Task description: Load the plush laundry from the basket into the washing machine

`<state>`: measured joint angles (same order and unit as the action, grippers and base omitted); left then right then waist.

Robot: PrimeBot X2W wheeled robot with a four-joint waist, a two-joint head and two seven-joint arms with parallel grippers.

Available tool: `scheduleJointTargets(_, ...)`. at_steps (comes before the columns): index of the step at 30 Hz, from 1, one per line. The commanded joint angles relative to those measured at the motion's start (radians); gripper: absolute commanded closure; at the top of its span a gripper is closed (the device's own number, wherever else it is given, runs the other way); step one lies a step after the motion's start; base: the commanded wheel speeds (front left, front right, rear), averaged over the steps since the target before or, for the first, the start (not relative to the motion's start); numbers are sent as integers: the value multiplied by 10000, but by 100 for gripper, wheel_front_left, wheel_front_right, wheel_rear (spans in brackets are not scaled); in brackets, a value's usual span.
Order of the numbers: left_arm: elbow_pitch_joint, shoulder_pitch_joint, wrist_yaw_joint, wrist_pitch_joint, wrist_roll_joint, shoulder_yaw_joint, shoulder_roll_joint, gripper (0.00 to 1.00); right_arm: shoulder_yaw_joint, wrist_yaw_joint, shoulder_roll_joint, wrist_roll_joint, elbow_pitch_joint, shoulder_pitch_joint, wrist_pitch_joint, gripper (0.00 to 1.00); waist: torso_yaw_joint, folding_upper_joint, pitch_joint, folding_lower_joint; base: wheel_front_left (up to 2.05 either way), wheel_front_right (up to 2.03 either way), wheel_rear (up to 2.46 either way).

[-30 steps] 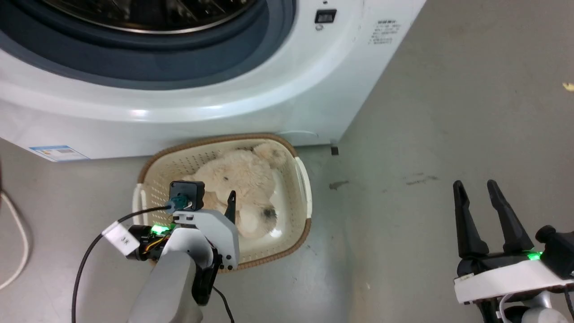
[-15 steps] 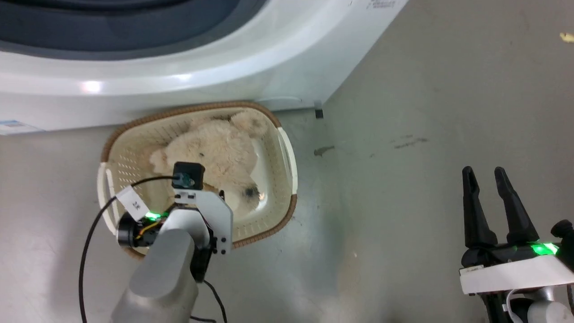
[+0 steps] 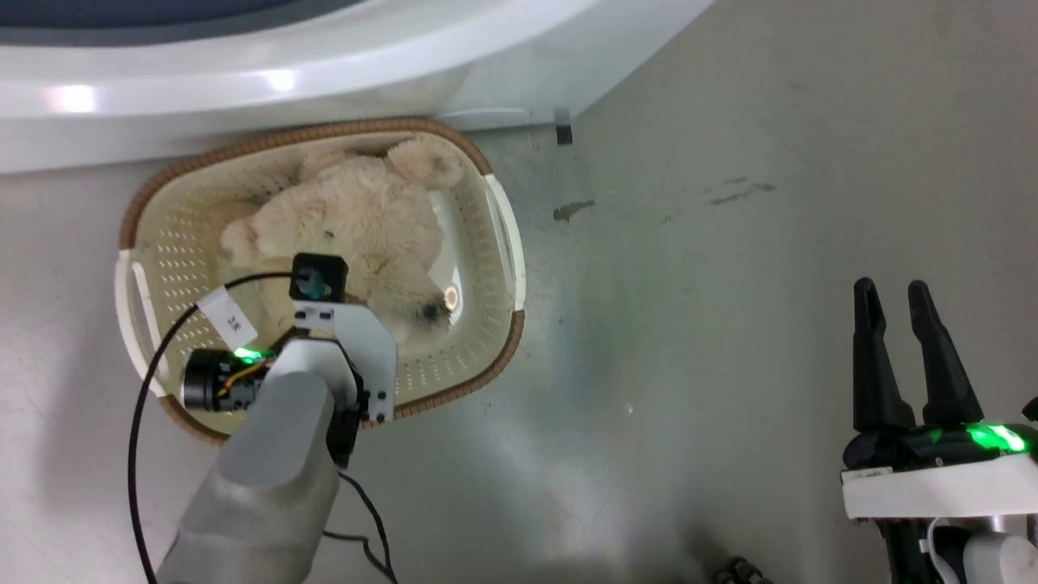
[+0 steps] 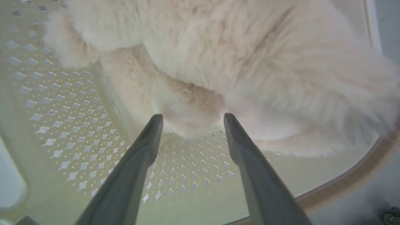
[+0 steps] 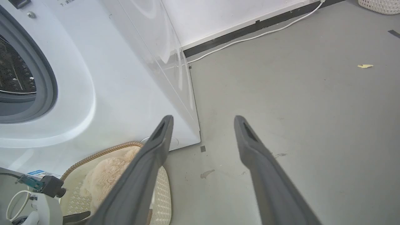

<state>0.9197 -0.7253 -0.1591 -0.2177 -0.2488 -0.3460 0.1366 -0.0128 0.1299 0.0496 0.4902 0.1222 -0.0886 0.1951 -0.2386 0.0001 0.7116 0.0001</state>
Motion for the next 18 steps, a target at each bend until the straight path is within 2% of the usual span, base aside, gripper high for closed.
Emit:
scheduleJointTargets(1,294,-399,-132,47,-114,-124,91,0,24,7,5,197,103,-208,97,0,-58,-1,250,-1,0,0,0)
scheduleJointTargets(6,660,-924,-398,295,-267,-296,184,0,68,7,5,472,187,-274,201,0,-118,-1,673,-1,0,0,0)
scheduleJointTargets(12,1290,-1479,-517,165,-527,-515,230,0,115,7,6,777,245,-394,327,0,-205,-1,1122,-1,0,0,0)
scheduleJointTargets(13,1383,-1562,-508,154,-590,-539,229,28,115,7,6,831,261,-415,348,0,-221,-1,1190,-1,0,0,0)
scheduleJointTargets(14,1444,-1649,-469,204,-625,-592,229,98,114,7,6,885,276,-437,369,0,-235,-1,1258,-1,0,0,0)
scheduleJointTargets(18,1621,-1999,-273,556,-757,-813,226,100,157,7,6,1070,279,-505,452,0,-241,-1,1499,-1,0,0,0)
